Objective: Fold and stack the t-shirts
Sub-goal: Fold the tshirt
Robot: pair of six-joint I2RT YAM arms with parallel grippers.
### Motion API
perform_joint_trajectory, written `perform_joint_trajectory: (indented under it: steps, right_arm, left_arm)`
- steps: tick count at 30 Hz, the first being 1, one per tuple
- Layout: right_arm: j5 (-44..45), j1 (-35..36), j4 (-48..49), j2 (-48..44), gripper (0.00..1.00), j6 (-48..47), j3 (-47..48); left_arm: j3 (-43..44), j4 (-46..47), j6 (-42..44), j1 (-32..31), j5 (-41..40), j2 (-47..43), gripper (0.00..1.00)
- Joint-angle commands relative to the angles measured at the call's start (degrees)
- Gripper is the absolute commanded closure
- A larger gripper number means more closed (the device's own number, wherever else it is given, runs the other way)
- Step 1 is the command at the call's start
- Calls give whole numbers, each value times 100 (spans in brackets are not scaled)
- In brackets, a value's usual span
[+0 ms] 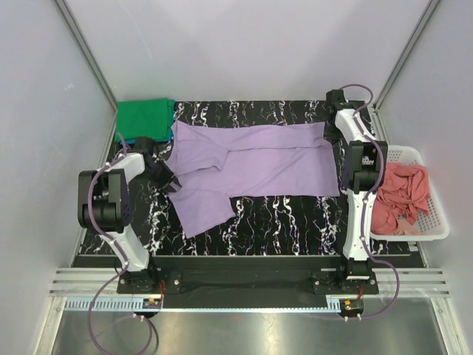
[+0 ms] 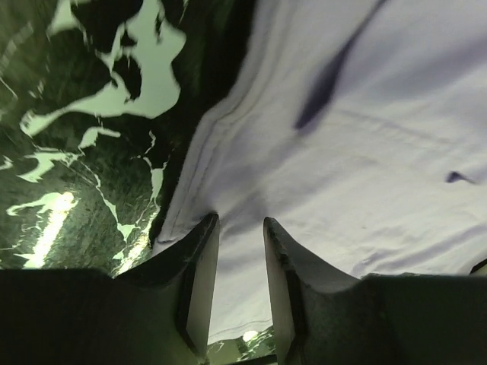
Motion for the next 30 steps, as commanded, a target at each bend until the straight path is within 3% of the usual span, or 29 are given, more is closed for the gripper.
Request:
perform_joint_trajectory:
  steps: [1,13,16,20,23,30]
  right_arm:
    - [223,-3,-211,151,99,-66,201]
    - [355,-284,-440,12,100,83,631]
    - [-240,-284,-283,-225,100,110,720]
    - [-1855,-284,-10,-306,100,302,658]
    - [-2332,-284,8,-104,100,522,702]
    - [-1966,-284,-194,564,100,716,896]
  left_arm:
    - [11,535,-270,-32,240,-68,65]
    - [1707,-229,73,-23,108,-209,62]
    - [1673,-230,82,-23,135,-411,62]
    - [1392,-124,-6,-23,257,-727,61]
    - [1216,-71,-59,-32,389,-868,61]
    - [1321,-247,38,-23,320,-921,60]
